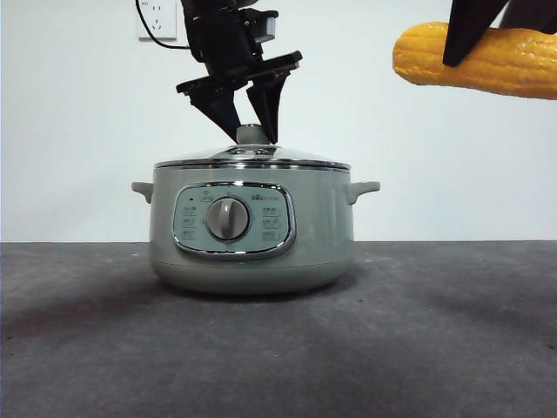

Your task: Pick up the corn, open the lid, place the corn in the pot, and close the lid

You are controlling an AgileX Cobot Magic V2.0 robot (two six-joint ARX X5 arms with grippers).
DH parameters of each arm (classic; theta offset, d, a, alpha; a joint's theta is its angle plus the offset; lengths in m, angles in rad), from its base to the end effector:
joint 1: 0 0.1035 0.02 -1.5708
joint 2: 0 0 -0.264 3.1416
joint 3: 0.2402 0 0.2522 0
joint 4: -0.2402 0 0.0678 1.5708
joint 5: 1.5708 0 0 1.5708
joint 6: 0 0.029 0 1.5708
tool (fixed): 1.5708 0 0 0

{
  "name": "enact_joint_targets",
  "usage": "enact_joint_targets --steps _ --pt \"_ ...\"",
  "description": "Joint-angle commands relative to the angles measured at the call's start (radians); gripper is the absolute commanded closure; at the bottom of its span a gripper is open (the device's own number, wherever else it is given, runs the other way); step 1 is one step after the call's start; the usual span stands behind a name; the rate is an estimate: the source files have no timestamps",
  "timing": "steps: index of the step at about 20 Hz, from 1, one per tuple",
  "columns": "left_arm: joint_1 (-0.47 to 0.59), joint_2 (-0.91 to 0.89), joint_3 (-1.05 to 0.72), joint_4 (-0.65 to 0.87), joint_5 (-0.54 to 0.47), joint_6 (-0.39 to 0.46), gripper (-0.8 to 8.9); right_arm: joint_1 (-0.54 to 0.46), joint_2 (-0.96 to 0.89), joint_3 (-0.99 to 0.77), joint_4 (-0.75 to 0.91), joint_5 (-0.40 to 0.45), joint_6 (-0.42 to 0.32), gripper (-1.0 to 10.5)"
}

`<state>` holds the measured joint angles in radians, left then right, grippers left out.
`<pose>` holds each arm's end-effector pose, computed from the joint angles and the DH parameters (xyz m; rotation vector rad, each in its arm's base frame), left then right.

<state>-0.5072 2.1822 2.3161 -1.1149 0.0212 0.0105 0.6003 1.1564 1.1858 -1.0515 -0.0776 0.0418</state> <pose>0.4019 -0.2240 0.3314 0.2481 0.9602 -0.4901 0.1697 0.1189 0.3298 -0.2320 1.0169 0.5953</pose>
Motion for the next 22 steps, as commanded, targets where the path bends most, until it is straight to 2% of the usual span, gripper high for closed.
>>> enact_joint_targets --steps 1,15,22 --pt "-0.005 0.008 -0.003 -0.004 -0.010 0.020 8.27 0.000 0.002 0.003 0.004 -0.001 0.013 9.6" --pt "0.000 -0.103 -0.002 0.032 -0.022 0.027 8.26 0.000 0.002 0.003 0.004 -0.001 0.045 9.6" --pt "0.079 -0.159 -0.002 0.008 -0.022 0.035 8.27 0.000 0.032 0.003 0.083 -0.021 0.086 9.6"
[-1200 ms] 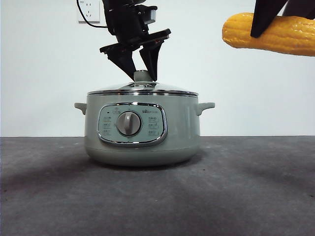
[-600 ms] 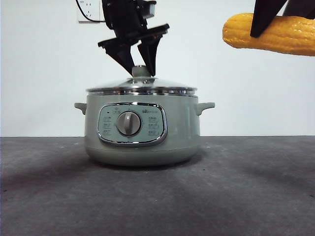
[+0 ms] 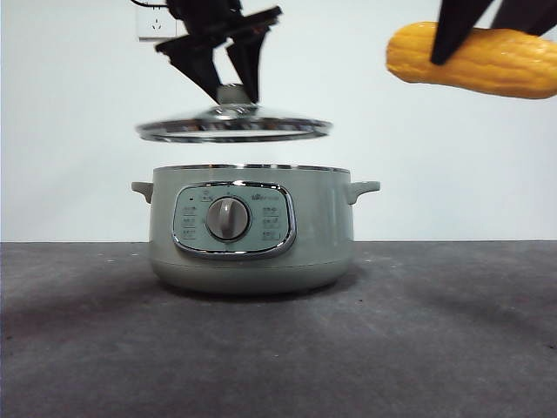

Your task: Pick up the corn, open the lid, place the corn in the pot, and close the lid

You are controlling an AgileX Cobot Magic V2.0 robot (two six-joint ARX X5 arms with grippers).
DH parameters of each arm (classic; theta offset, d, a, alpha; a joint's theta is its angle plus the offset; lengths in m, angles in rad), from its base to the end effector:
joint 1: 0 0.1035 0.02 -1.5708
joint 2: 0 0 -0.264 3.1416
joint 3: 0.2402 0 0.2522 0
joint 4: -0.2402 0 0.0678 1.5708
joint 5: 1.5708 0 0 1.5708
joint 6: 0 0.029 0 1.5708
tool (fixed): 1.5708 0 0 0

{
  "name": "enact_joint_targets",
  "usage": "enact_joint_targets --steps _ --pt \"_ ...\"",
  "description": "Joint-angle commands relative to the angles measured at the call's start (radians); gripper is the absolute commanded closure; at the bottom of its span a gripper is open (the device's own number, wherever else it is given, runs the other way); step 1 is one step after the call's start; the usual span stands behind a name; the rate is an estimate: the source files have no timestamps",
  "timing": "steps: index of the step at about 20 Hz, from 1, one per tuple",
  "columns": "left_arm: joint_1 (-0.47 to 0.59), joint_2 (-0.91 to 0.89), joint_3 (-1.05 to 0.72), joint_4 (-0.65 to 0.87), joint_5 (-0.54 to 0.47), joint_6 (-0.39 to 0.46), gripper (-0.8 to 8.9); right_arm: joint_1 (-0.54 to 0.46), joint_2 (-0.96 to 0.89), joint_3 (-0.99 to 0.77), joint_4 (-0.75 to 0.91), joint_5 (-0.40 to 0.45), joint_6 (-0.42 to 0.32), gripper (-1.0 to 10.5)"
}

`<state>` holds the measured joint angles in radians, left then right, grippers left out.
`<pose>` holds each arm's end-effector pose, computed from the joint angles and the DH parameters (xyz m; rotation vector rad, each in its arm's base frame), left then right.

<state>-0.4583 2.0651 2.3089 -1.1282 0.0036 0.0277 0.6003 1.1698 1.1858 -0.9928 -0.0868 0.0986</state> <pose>0.3854 -0.1903 0.3784 0.2265 0.8633 -0.4434 0.1760 0.1235 0.3303 -0.1652 0.9905 0.5815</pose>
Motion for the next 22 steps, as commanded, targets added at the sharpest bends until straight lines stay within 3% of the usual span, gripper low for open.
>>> enact_joint_targets --steps 1,7,15,22 --pt "0.049 -0.053 0.005 0.019 -0.004 0.021 8.26 0.000 0.032 0.005 0.040 -0.015 0.041 9.6" --pt "0.206 -0.106 0.005 -0.036 -0.003 0.037 8.26 0.001 0.199 0.105 0.085 -0.056 0.057 9.6" --pt "0.369 -0.111 0.005 -0.084 -0.004 0.089 8.27 0.001 0.600 0.594 0.039 -0.101 0.028 9.6" --pt "0.415 -0.111 0.005 -0.088 0.003 0.114 8.26 -0.005 0.994 1.026 -0.045 -0.108 0.019 9.6"
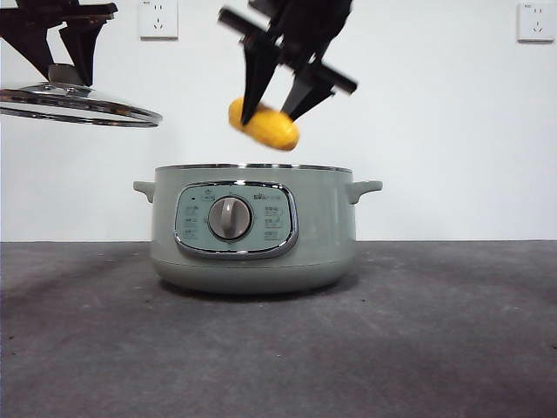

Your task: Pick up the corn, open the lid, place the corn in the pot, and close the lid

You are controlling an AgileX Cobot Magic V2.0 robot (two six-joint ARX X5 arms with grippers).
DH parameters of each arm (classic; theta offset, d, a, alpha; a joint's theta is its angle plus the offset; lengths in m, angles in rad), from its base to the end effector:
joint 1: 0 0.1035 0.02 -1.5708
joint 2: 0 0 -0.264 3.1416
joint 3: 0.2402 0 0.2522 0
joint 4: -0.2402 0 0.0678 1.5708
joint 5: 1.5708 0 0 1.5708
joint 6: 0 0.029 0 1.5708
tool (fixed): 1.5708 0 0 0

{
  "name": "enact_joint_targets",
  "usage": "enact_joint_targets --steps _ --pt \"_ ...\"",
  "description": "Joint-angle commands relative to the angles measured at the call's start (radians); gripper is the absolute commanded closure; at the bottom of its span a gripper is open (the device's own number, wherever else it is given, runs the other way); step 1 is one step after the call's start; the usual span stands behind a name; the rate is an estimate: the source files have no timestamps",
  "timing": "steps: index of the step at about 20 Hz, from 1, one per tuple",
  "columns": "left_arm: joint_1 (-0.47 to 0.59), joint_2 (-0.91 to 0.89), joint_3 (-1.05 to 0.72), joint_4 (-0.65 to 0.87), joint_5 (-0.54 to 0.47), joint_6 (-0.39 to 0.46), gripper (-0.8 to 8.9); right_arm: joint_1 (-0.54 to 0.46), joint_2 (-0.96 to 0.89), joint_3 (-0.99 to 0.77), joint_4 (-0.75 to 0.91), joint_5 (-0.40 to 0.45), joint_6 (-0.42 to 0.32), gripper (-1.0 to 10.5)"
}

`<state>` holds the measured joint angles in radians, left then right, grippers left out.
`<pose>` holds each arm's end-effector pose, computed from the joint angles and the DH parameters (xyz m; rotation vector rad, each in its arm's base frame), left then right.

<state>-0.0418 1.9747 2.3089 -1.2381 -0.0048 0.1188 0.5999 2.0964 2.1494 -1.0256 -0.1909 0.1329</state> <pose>0.3950 -0.0164 0.4072 0.1316 0.9007 -0.0881 0.3668 0.2575 0.3252 -0.0863 1.0203 0.6587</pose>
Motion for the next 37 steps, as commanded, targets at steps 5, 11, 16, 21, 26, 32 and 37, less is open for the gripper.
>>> enact_joint_targets --steps 5,11,16,21,26,32,37 --pt "-0.002 -0.021 0.005 0.021 0.012 0.025 8.26 -0.013 0.241 0.194 -0.014 0.010 -0.029 9.6" --pt "-0.002 -0.021 0.005 0.023 0.013 0.040 8.26 -0.013 0.330 0.195 0.008 0.026 -0.036 9.6" --pt "0.014 -0.021 0.005 0.022 0.055 0.042 8.26 -0.012 0.354 0.195 -0.003 0.045 -0.036 9.6" --pt "0.024 -0.021 0.005 0.024 0.064 0.042 8.27 -0.010 0.362 0.195 -0.021 0.042 -0.039 5.6" --pt "0.024 -0.021 0.005 0.028 0.064 0.042 8.26 -0.010 0.361 0.198 -0.020 0.042 -0.031 4.3" --pt "0.023 -0.021 0.005 0.036 0.065 0.042 8.26 -0.004 0.317 0.346 -0.109 0.047 -0.031 4.4" --pt "0.016 -0.021 0.005 0.034 0.095 0.037 8.26 0.010 0.281 0.614 -0.351 0.134 -0.067 7.2"
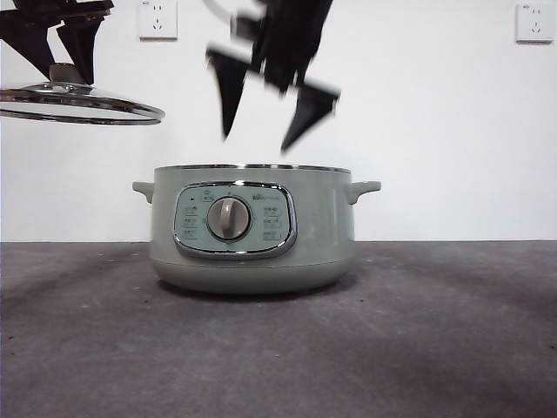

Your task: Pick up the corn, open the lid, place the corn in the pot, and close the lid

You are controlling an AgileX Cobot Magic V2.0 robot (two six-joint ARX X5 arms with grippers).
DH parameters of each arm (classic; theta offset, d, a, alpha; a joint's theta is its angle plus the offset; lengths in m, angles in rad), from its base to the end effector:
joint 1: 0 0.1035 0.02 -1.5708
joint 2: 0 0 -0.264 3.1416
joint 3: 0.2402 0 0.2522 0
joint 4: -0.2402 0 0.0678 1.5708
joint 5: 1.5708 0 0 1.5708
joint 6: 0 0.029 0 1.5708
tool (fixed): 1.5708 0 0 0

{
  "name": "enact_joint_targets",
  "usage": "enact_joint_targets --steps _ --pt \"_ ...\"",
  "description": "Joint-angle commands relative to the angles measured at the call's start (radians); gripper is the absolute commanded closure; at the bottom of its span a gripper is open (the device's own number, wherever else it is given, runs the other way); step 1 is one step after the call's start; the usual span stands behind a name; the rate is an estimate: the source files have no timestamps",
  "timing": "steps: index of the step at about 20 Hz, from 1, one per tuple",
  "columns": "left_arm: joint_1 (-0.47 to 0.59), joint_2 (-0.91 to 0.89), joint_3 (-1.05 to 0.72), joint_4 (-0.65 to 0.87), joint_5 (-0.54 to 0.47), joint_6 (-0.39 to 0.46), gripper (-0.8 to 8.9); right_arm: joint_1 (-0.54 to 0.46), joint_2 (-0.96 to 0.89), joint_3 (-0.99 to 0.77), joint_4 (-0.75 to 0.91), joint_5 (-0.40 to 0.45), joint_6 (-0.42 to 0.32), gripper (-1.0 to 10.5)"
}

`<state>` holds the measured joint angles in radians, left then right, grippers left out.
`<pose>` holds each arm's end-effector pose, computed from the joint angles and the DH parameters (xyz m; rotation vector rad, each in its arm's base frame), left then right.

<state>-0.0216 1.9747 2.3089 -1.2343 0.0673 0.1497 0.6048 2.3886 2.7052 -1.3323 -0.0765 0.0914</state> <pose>0.3955 -0.0105 0.4075 0.1188 0.8920 -0.1500 0.3917 0.2734 0.3351 -0.1894 1.0238 0.5735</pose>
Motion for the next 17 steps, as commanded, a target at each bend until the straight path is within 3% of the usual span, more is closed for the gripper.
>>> enact_joint_targets --steps 1,3,4,6,10,17 --pt "-0.011 -0.021 0.005 0.031 0.022 0.003 8.26 0.012 -0.024 0.087 -0.044 0.024 -0.025 7.8" --pt "-0.030 -0.021 0.005 0.028 0.022 0.003 8.26 0.018 -0.065 0.113 -0.044 0.029 -0.023 9.5" --pt "-0.042 -0.021 0.005 0.025 0.022 0.003 8.26 0.025 -0.089 0.112 -0.045 0.045 -0.016 9.6" --pt "-0.070 -0.021 0.005 0.023 0.021 0.003 8.26 0.041 -0.120 0.111 -0.048 0.089 -0.008 9.6" --pt "-0.158 -0.021 0.005 0.019 0.010 -0.005 8.26 0.077 -0.166 0.038 -0.050 0.079 -0.005 9.6" --pt "-0.302 -0.020 0.005 0.055 -0.045 -0.012 8.26 0.103 -0.369 -0.396 -0.049 0.161 -0.041 9.6"
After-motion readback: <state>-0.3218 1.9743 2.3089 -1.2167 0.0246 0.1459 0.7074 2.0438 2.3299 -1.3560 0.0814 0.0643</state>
